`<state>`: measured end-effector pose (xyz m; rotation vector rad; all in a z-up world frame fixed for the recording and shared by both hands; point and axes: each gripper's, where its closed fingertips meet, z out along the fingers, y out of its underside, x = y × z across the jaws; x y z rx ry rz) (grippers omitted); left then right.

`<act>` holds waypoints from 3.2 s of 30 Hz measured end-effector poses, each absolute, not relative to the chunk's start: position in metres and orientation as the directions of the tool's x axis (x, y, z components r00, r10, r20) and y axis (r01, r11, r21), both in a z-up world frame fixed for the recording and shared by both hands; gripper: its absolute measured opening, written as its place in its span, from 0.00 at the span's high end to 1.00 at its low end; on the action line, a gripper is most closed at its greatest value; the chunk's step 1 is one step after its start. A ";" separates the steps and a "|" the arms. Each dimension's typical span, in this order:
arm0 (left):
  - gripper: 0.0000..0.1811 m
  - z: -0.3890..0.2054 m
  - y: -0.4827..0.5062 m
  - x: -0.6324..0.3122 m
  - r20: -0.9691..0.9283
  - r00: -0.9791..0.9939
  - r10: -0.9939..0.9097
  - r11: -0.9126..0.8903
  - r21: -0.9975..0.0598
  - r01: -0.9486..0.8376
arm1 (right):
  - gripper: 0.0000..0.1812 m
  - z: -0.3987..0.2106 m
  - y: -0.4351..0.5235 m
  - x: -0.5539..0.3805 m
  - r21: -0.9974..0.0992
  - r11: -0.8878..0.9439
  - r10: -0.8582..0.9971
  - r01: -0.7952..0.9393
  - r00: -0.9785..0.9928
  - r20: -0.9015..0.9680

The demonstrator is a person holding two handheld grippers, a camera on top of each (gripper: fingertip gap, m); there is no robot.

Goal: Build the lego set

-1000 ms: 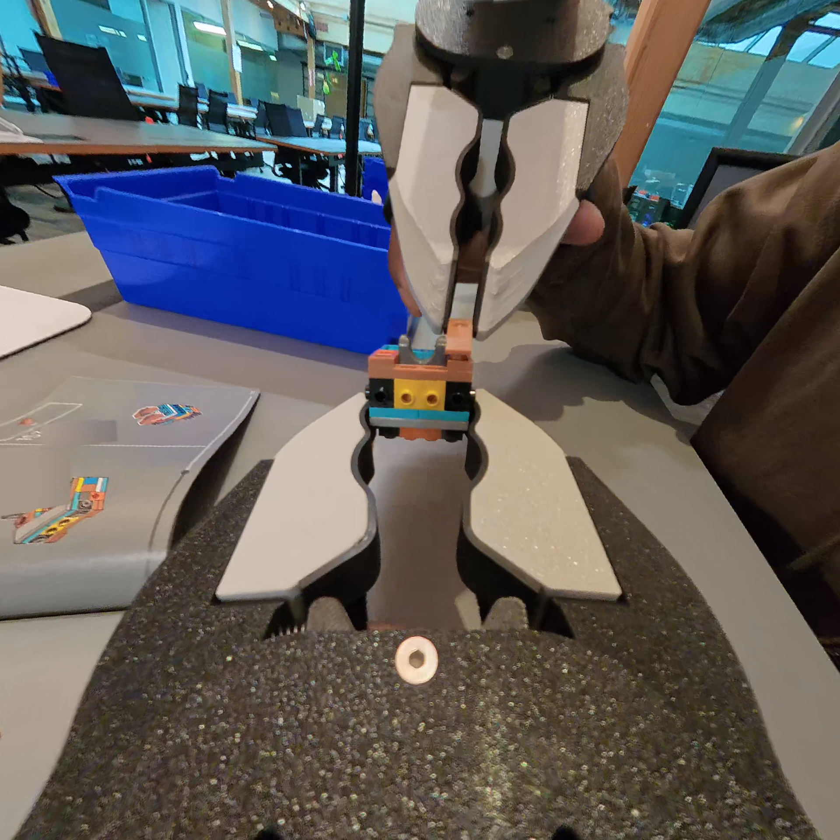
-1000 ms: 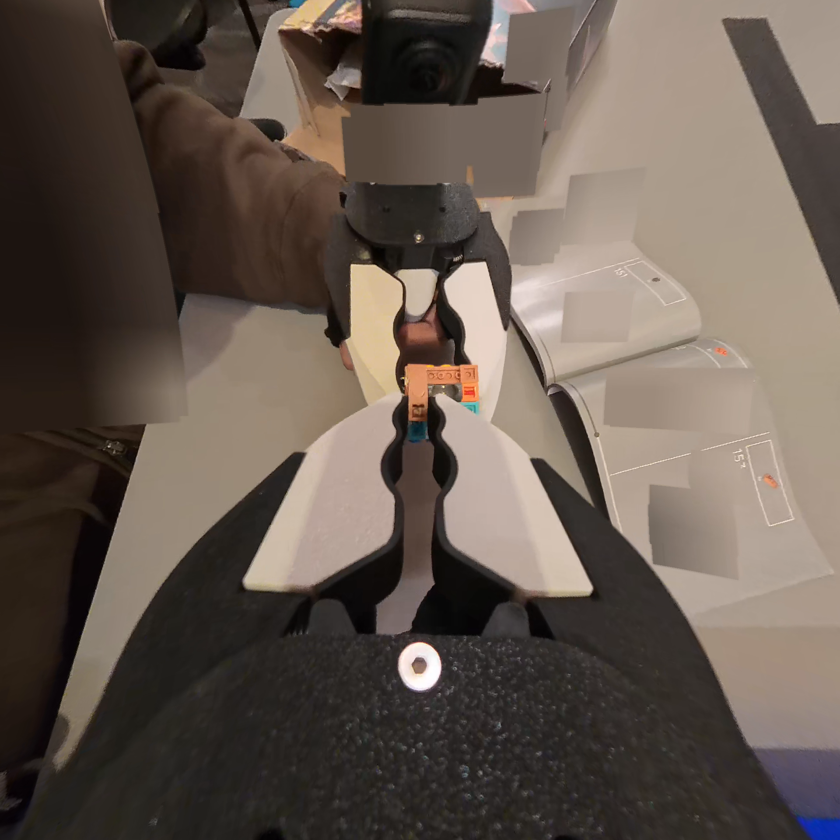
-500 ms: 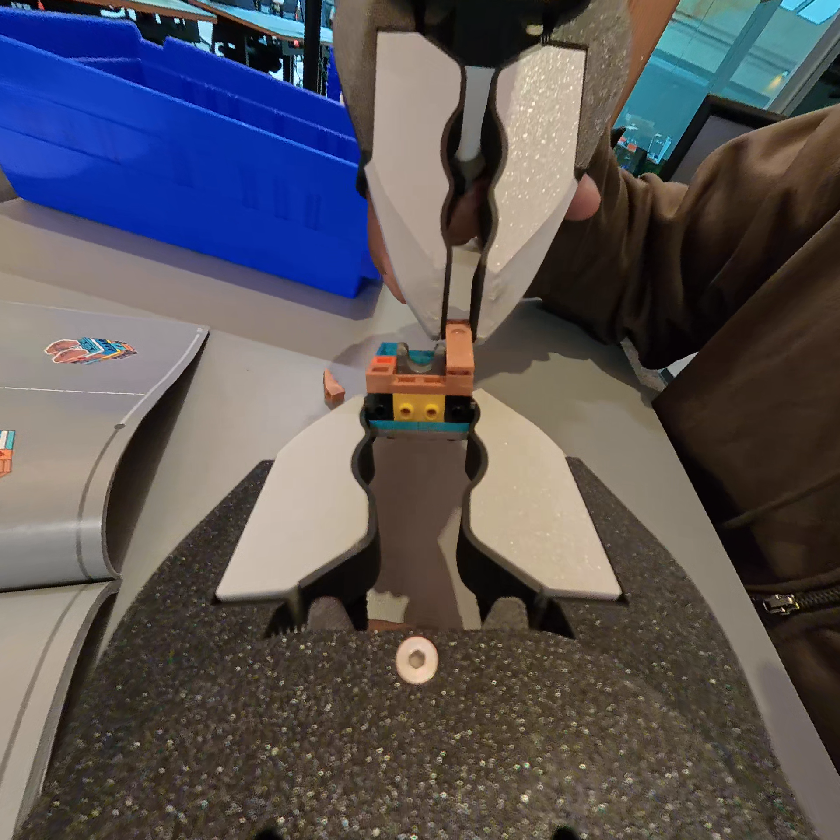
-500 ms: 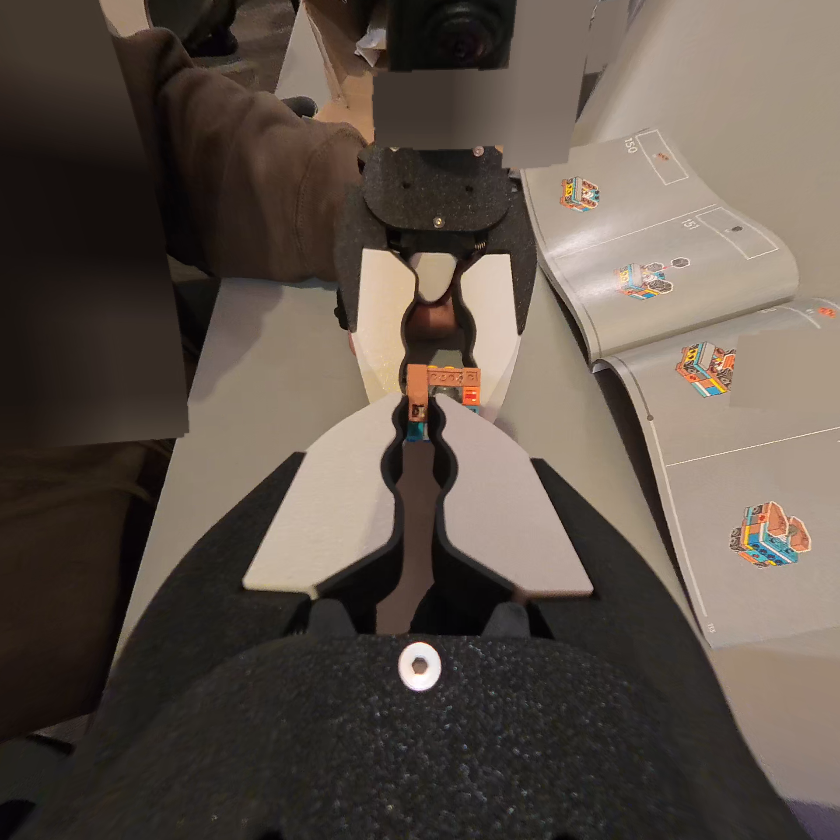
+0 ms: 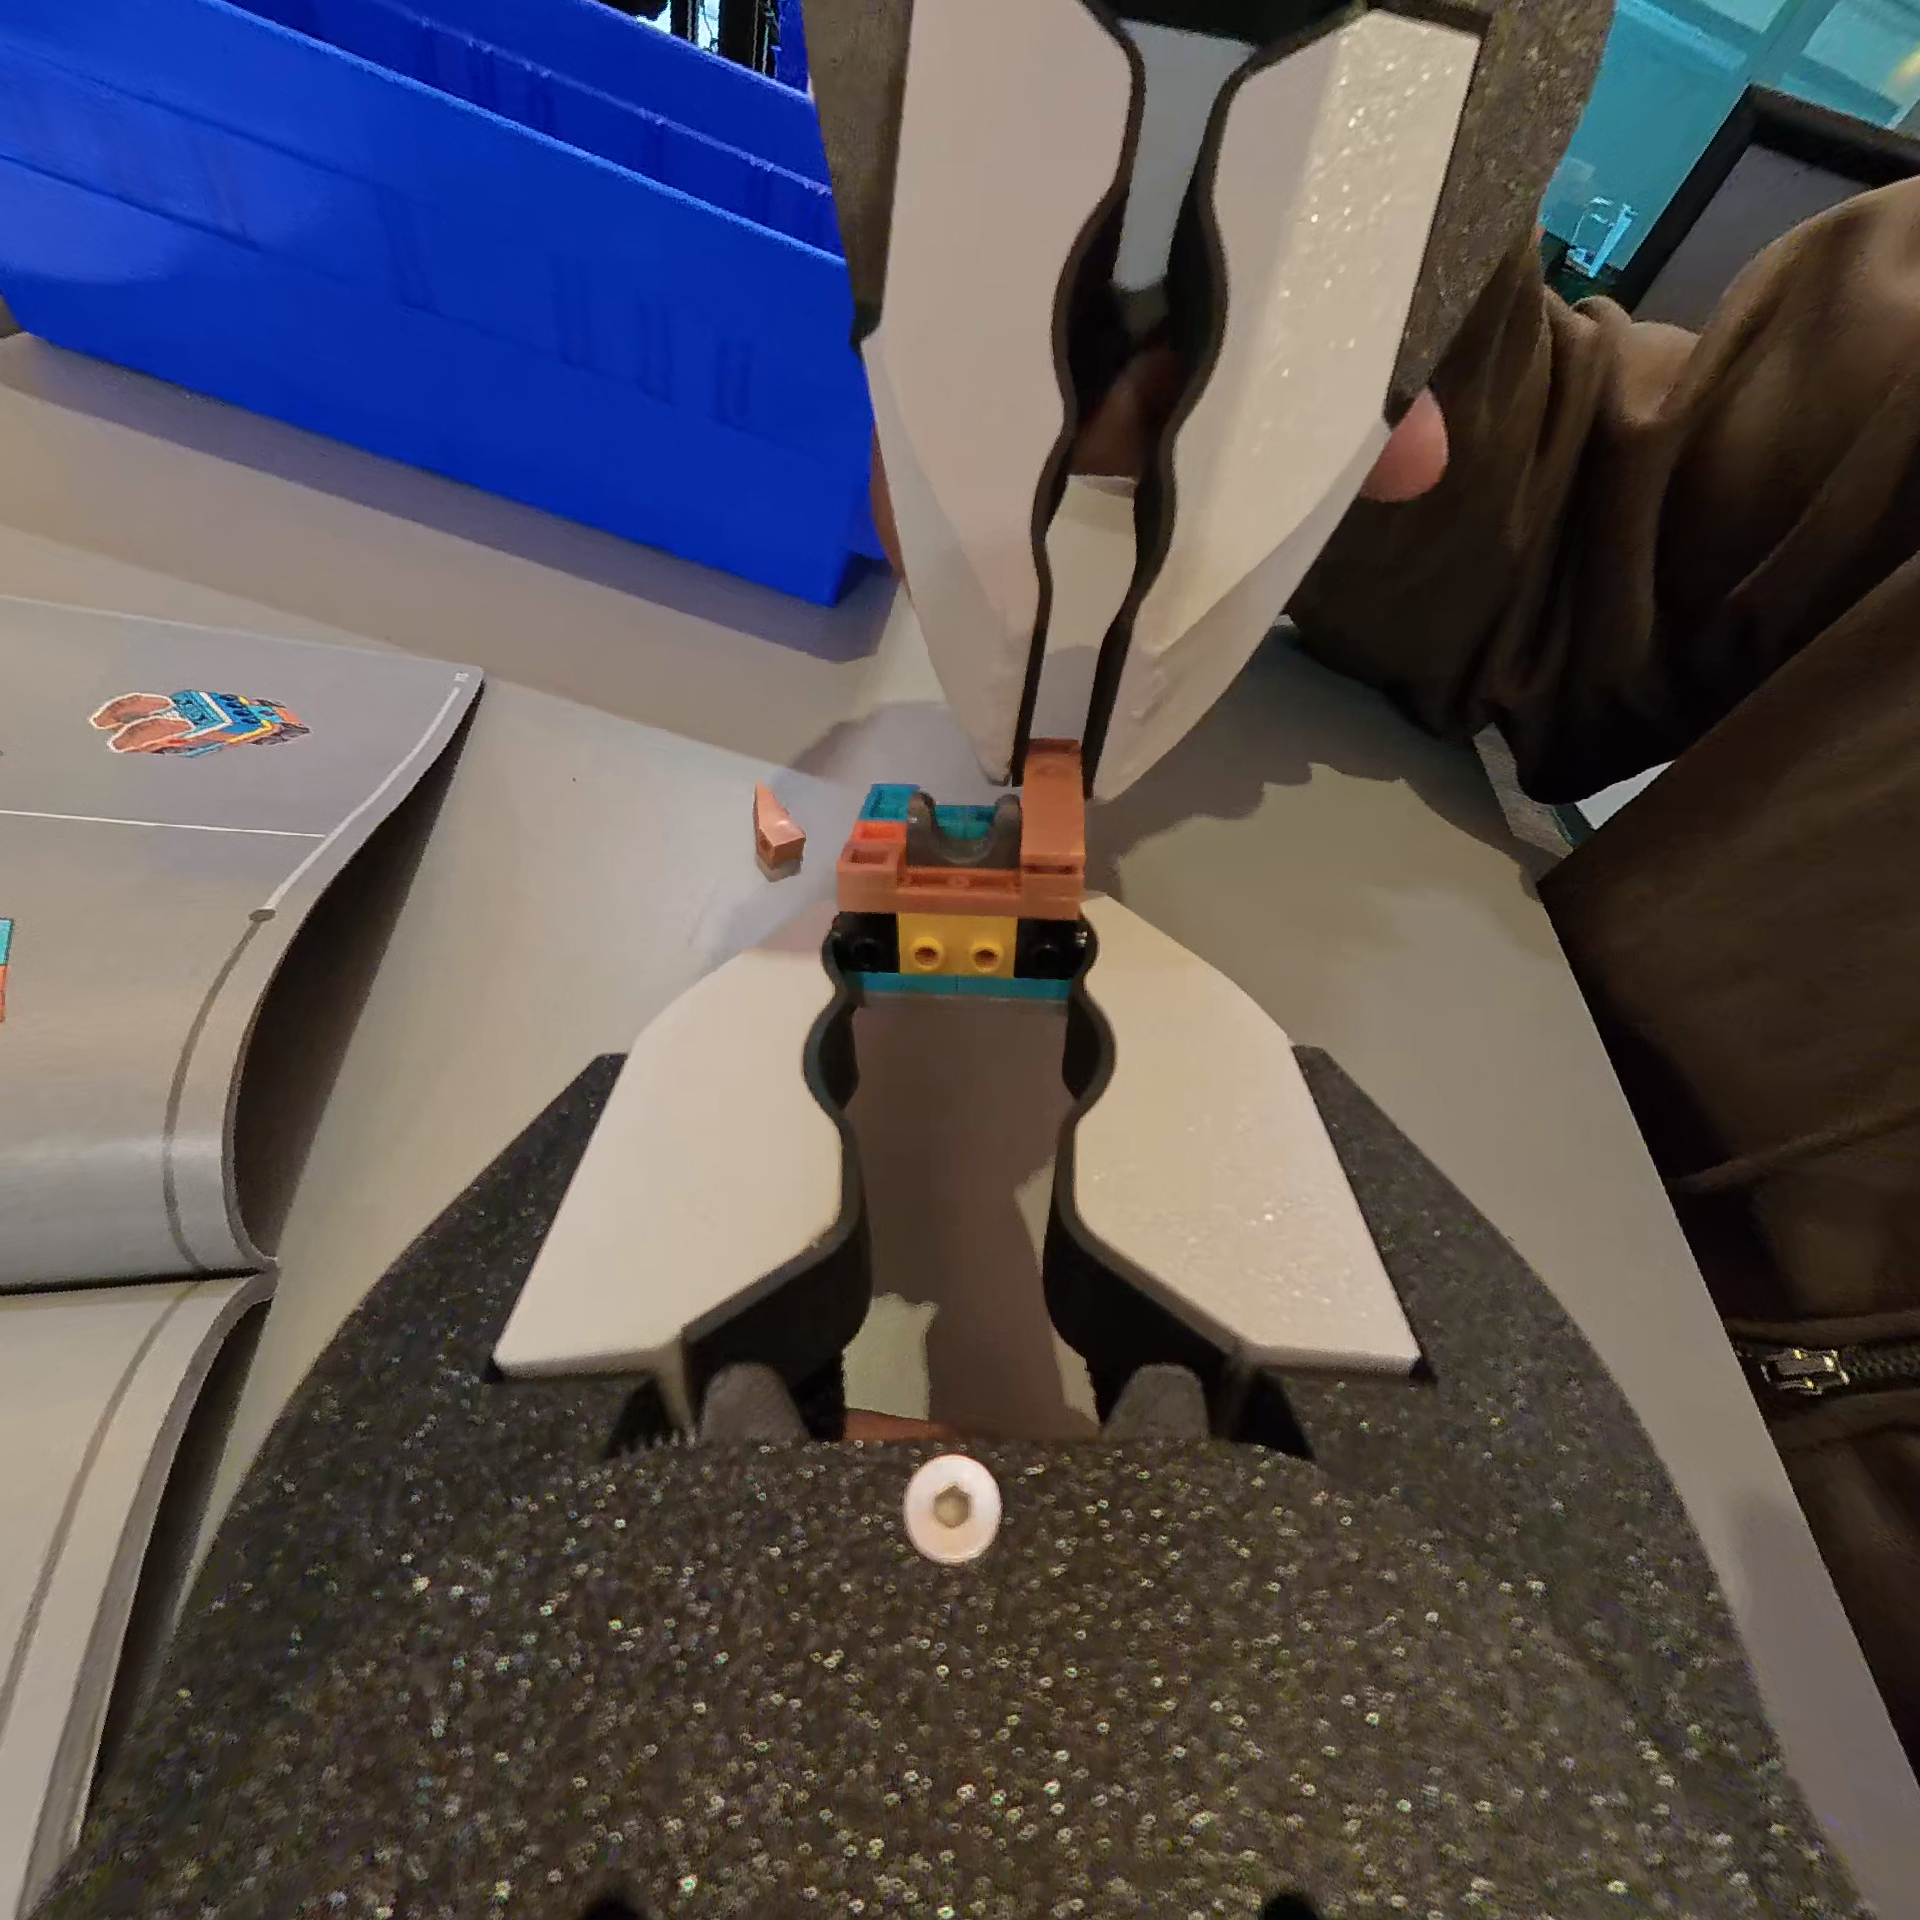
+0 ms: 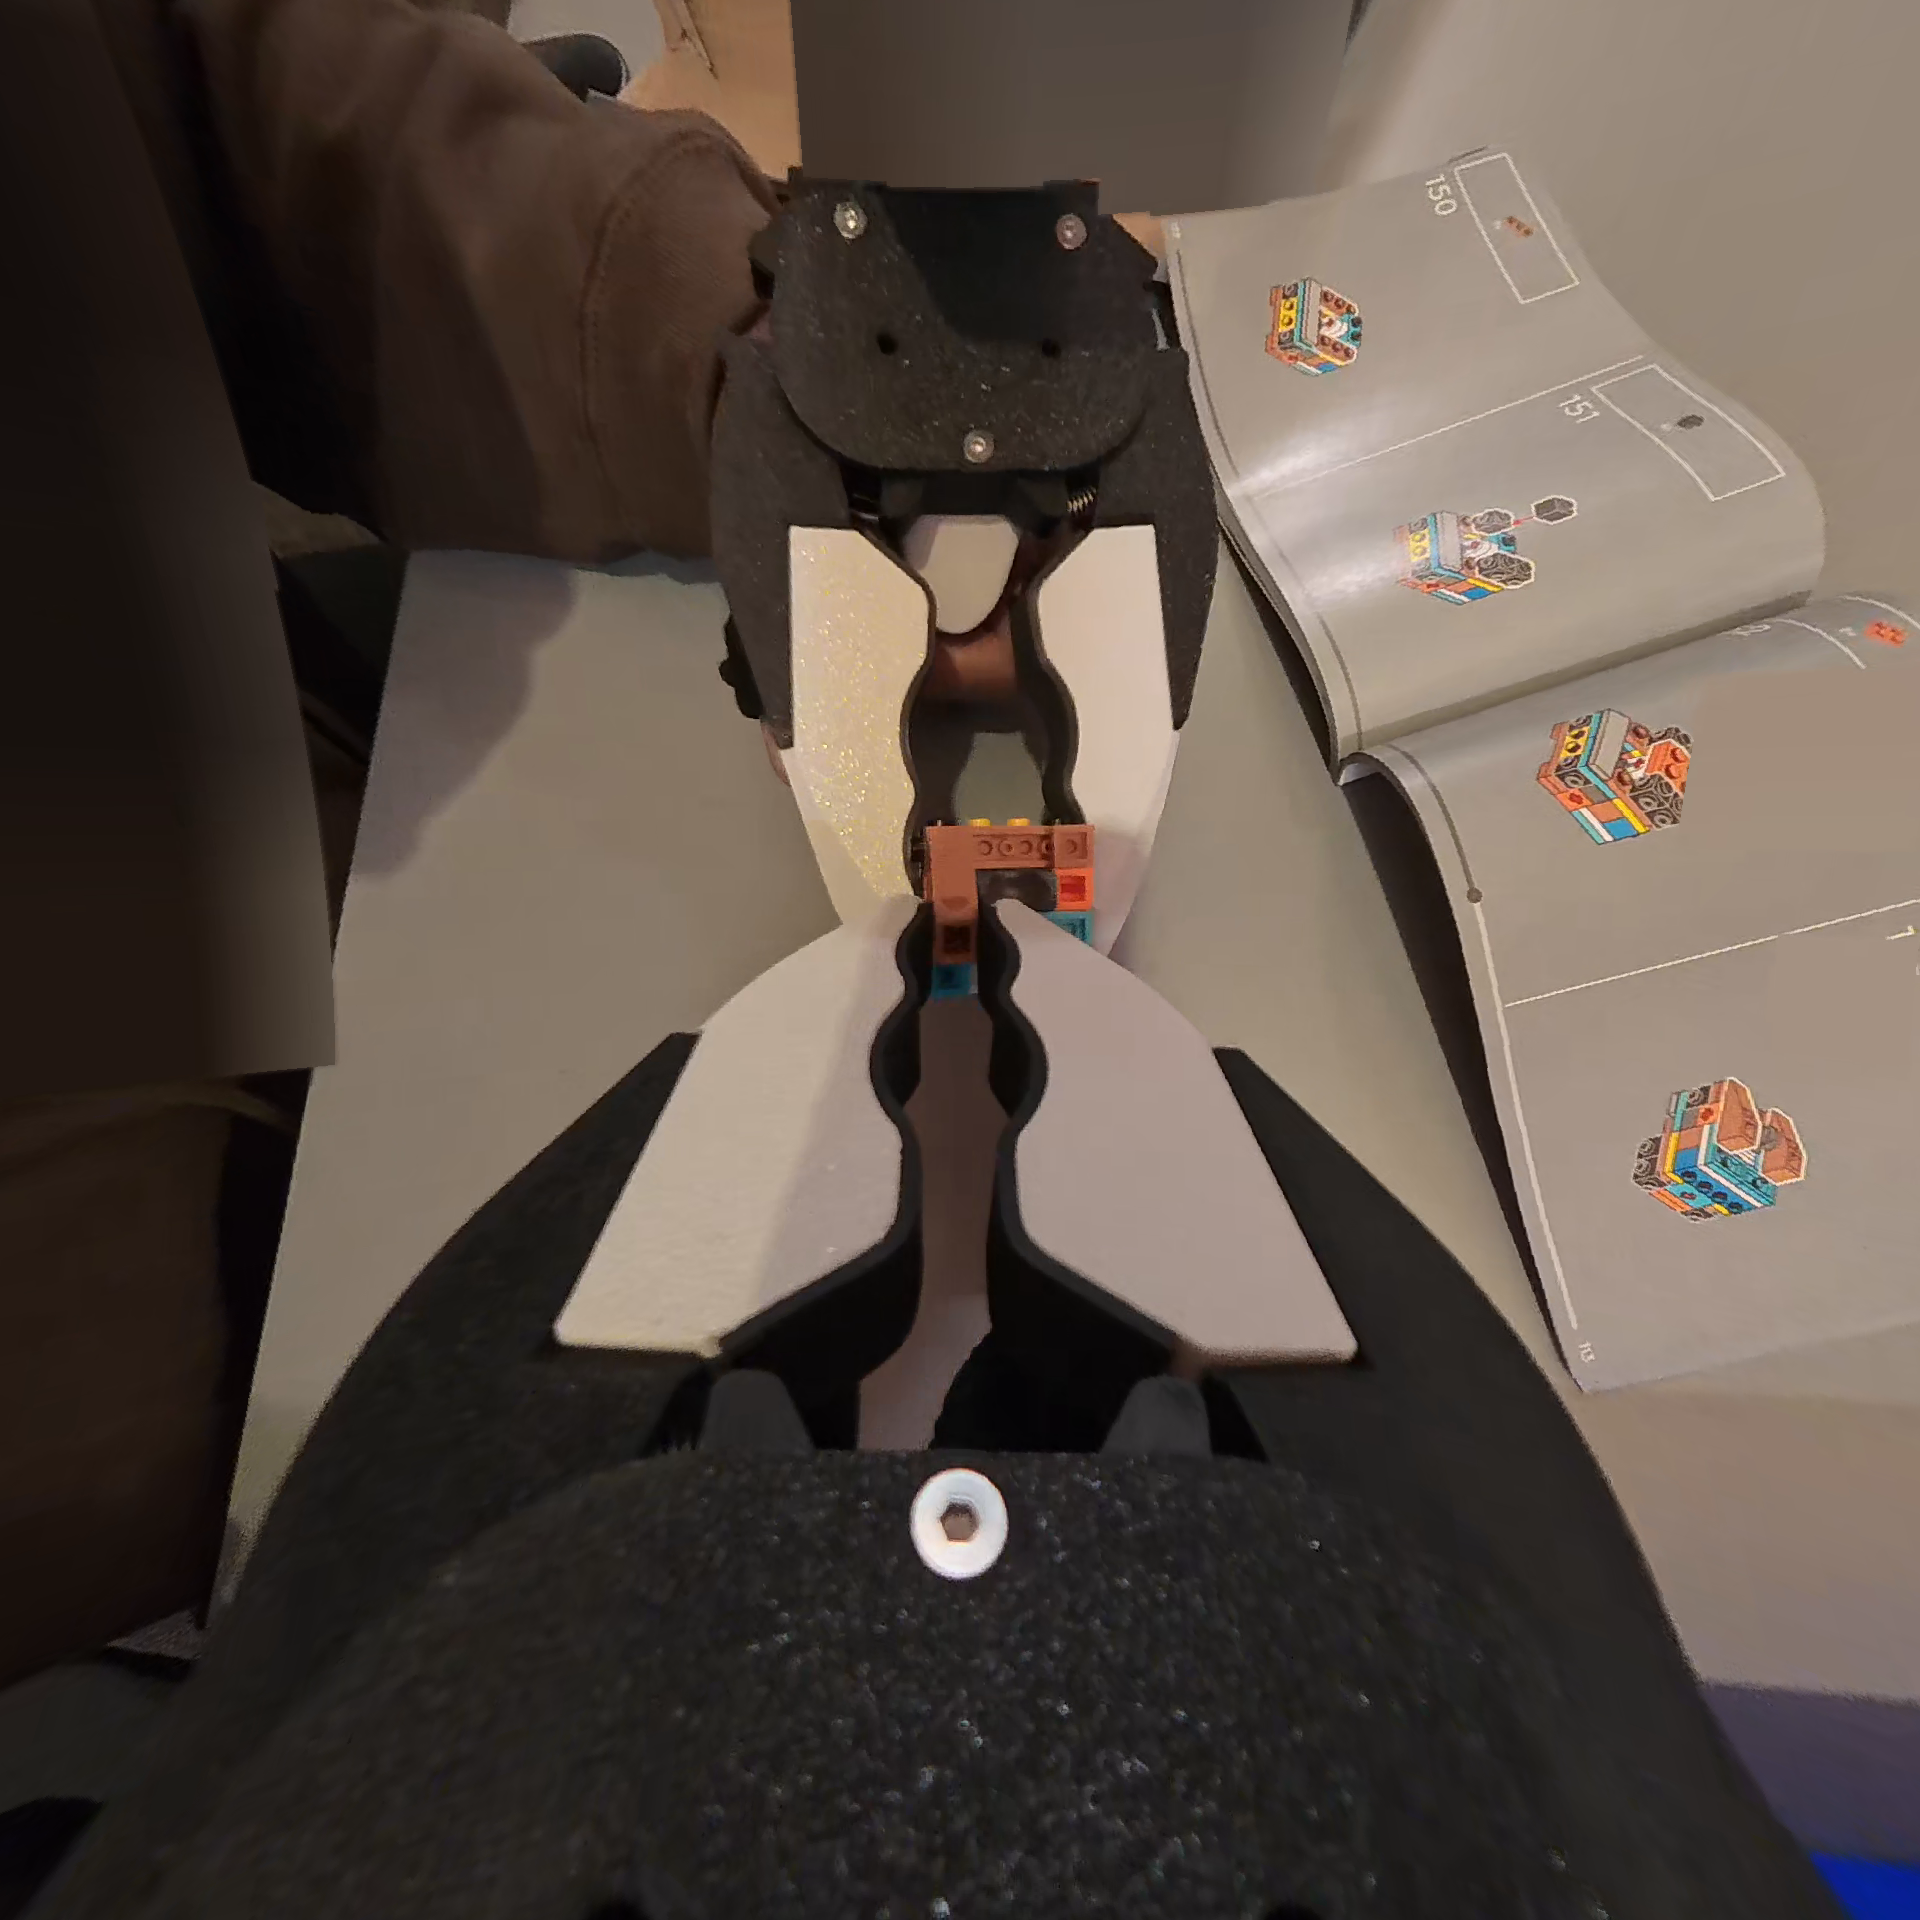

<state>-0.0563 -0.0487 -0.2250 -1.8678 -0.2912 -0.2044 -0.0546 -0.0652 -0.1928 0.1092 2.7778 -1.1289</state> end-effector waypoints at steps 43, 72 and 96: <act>0.79 -0.204 -0.049 -0.057 0.288 0.956 0.059 -0.175 -0.940 0.294 | 0.84 -0.168 -0.075 -0.056 -0.758 0.651 0.011 -0.038 -0.998 0.060; 0.79 -0.182 -0.048 -0.035 0.136 0.988 -0.068 -0.065 -0.989 0.131 | 0.77 -0.169 -0.074 -0.041 -0.967 0.189 0.097 0.171 -0.983 -0.155; 0.62 -0.183 -0.056 -0.042 -0.183 0.983 0.033 -0.197 -0.965 -0.173 | 0.81 -0.157 -0.050 -0.047 -0.945 0.057 -0.011 0.321 -0.946 -0.323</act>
